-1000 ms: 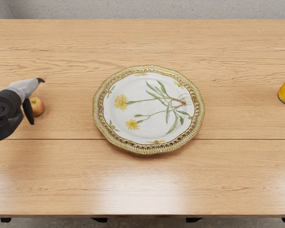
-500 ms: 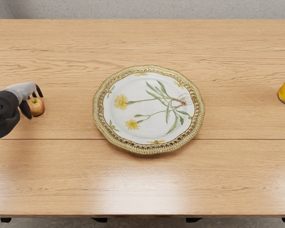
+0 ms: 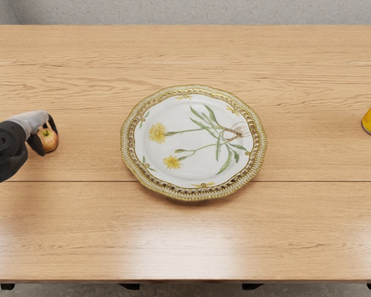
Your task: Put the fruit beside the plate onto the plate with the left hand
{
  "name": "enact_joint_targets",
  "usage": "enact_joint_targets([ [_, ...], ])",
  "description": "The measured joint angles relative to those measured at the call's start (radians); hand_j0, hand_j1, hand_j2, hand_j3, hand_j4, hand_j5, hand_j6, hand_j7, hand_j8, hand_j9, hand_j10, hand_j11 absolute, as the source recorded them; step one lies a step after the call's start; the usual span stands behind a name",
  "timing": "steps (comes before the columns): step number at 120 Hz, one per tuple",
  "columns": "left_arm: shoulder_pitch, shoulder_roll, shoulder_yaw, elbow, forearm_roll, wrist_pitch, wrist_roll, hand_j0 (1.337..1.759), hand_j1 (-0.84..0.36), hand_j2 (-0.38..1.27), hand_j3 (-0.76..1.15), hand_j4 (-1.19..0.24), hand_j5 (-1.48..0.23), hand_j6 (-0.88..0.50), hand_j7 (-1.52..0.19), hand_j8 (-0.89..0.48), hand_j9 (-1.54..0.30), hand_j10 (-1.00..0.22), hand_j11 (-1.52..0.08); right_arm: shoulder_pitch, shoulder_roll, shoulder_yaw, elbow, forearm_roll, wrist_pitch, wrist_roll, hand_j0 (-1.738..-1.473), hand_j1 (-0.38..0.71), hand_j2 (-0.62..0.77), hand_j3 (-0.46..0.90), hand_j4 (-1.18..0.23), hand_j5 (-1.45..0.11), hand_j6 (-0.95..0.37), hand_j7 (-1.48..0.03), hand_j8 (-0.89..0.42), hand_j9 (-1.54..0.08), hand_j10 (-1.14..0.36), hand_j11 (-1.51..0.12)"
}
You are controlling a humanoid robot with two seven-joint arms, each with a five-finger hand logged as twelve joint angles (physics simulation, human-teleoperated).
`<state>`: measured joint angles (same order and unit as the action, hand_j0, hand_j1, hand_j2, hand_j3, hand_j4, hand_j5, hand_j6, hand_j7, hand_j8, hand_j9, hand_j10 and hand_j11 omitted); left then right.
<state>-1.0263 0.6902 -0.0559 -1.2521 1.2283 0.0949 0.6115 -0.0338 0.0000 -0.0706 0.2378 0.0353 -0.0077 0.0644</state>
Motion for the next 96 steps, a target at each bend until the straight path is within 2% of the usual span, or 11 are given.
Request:
enact_joint_targets([
  [12, 0.001, -0.001, 0.001, 0.000, -0.005, 0.000, -0.001, 1.647, -0.23, 0.12, 0.00, -0.52, -0.84, -0.41, -0.89, -0.52, -0.92, -0.66, -0.92, 0.000, 0.000, 0.000, 0.000, 0.000, 0.000, 0.000, -1.658, -0.34, 0.00, 0.00, -0.01, -0.01, -0.01, -0.01, -0.01, -0.01, -0.01, -0.01],
  [30, 0.002, -0.001, 0.002, -0.001, -0.009, -0.001, -0.002, 1.643, -0.20, 0.04, 0.00, -0.51, -0.87, -0.38, -0.92, -0.51, -0.97, -0.66, -0.97, 0.000, 0.000, 0.000, 0.000, 0.000, 0.000, 0.000, -1.658, -0.34, 0.00, 0.00, -0.01, -0.01, -0.01, -0.01, -0.01, -0.01, -0.01, -0.01],
  [39, -0.012, -0.002, -0.010, -0.001, -0.057, -0.002, -0.002, 1.643, -0.16, 0.00, 0.00, -0.52, -0.90, -0.39, -0.94, -0.53, -0.98, -0.66, -0.98, 0.000, 0.000, 0.000, 0.000, 0.000, 0.000, 0.000, -1.658, -0.34, 0.00, 0.00, -0.01, -0.01, -0.01, -0.01, -0.01, -0.01, -0.01, -0.01],
  [45, -0.012, -0.002, -0.041, -0.001, -0.113, -0.003, -0.003, 1.642, -0.14, -0.02, 0.00, -0.53, -0.92, -0.41, -0.95, -0.54, -0.98, -0.66, -0.99, 0.000, 0.000, 0.000, 0.000, 0.000, 0.000, 0.000, -1.658, -0.34, 0.00, 0.00, -0.01, -0.01, -0.01, -0.01, -0.01, -0.01, -0.01, -0.01],
  [54, -0.012, -0.003, -0.106, -0.002, -0.193, -0.004, -0.002, 1.644, -0.15, 0.06, 0.00, -0.54, -0.94, -0.42, -0.96, -0.57, -0.98, -0.66, -0.99, 0.000, 0.000, 0.000, 0.000, 0.000, 0.000, 0.000, -1.658, -0.34, 0.00, 0.00, -0.01, -0.01, -0.01, -0.01, -0.01, -0.01, -0.01, -0.01],
  [62, -0.015, -0.004, -0.169, -0.002, -0.252, -0.006, -0.002, 1.644, -0.15, 0.06, 0.00, -0.53, -0.96, -0.42, -0.98, -0.57, -0.98, -0.66, -0.99, 0.000, 0.000, 0.000, 0.000, 0.000, 0.000, 0.000, -1.658, -0.34, 0.00, 0.00, -0.01, -0.01, -0.01, -0.01, -0.01, -0.01, -0.01, -0.01],
  [81, -0.054, -0.098, -0.296, -0.002, -0.314, -0.006, -0.002, 1.646, -0.19, 0.12, 0.00, -0.51, -0.97, -0.40, -0.98, -0.55, -0.99, -0.67, -1.00, 0.000, 0.000, 0.000, 0.000, 0.000, 0.000, 0.000, -1.658, -0.34, 0.00, 0.00, -0.01, -0.01, -0.01, -0.01, -0.01, -0.01, -0.01, -0.01],
  [96, -0.095, -0.157, -0.350, -0.003, -0.330, -0.008, -0.002, 1.649, -0.23, 0.20, 0.00, -0.47, -0.97, -0.38, -0.97, -0.55, -0.98, -0.68, -0.98, 0.000, 0.000, 0.000, 0.000, 0.000, 0.000, 0.000, -1.658, -0.34, 0.00, 0.00, -0.01, -0.01, -0.01, -0.01, -0.01, -0.01, -0.01, -0.01],
])
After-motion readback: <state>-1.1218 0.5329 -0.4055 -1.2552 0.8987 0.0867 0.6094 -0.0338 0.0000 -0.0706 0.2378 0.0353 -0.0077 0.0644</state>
